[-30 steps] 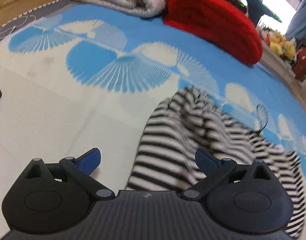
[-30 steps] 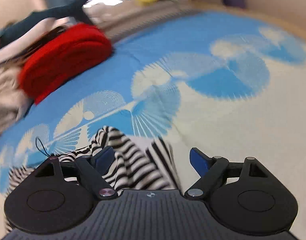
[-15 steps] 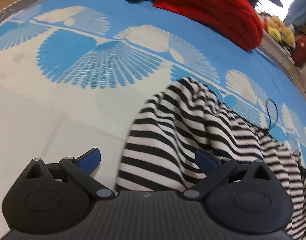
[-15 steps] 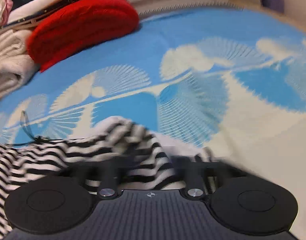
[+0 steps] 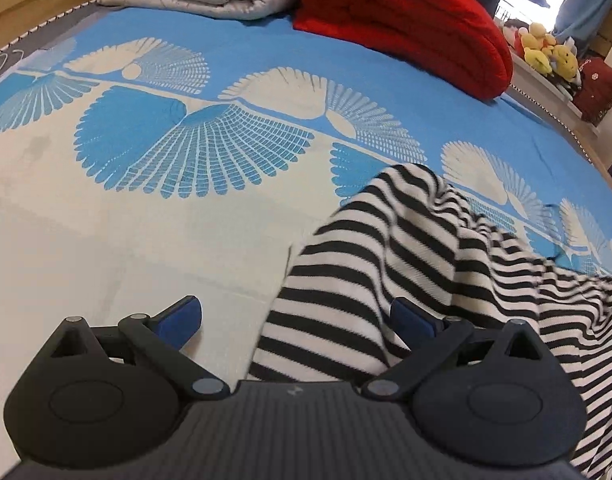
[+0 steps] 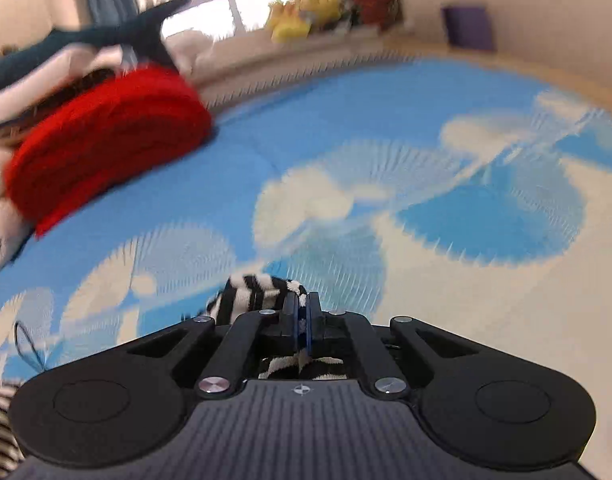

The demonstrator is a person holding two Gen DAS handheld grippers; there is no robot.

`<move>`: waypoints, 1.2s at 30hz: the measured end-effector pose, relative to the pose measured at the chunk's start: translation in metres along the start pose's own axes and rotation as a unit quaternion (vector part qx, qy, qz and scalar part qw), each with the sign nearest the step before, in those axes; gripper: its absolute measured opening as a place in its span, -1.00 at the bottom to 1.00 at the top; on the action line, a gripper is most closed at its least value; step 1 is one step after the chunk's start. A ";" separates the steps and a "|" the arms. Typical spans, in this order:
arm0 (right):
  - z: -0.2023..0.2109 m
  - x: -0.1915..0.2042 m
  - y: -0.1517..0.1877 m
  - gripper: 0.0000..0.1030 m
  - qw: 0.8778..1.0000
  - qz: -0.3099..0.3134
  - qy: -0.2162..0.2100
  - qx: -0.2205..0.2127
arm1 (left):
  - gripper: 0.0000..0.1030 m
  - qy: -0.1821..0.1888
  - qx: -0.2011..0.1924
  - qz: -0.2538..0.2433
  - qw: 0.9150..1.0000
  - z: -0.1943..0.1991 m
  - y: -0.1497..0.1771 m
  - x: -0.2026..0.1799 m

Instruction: Fold small clothes

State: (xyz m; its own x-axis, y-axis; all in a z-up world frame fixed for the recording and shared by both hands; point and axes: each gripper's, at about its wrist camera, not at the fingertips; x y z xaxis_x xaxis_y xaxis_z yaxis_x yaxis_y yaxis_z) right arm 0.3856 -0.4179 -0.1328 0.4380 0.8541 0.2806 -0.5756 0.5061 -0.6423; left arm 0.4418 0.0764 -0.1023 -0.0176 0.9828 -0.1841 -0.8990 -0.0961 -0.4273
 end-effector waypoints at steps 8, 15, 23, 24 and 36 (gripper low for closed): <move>0.013 -0.007 -0.006 0.01 0.998 -0.039 -0.026 0.030 | 0.97 0.022 0.013 -0.030 0.999 0.007 0.002 0.011; 0.119 -0.034 0.028 0.13 0.998 0.038 -0.027 0.030 | 0.97 0.073 0.059 -0.147 0.985 0.025 0.041 0.030; 0.163 -0.049 0.115 0.15 0.994 0.089 -0.012 0.065 | 0.97 0.093 0.065 -0.159 0.981 0.054 0.095 0.043; 0.163 -0.046 0.119 0.15 0.993 0.099 -0.008 0.065 | 0.97 0.090 0.068 -0.161 0.980 0.054 0.100 0.042; 0.157 -0.037 0.130 -0.84 0.988 0.130 -0.009 0.079 | -0.78 0.060 0.027 -0.227 0.972 0.051 0.132 0.024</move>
State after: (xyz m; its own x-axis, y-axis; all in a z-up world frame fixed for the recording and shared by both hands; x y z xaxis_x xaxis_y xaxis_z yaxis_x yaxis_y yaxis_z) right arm 0.1858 -0.3646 -0.1149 0.2499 0.9589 0.1342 -0.7688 0.2808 -0.5746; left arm 0.3007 0.0953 -0.1179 0.4343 0.8962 -0.0909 -0.8239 0.3544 -0.4422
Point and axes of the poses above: each gripper's, at about its wrist camera, not at the fingertips, and z roughly against the way its jaws point, x to its left, y to its underside, and after that the axes turned 9 degrees about x, right-handed
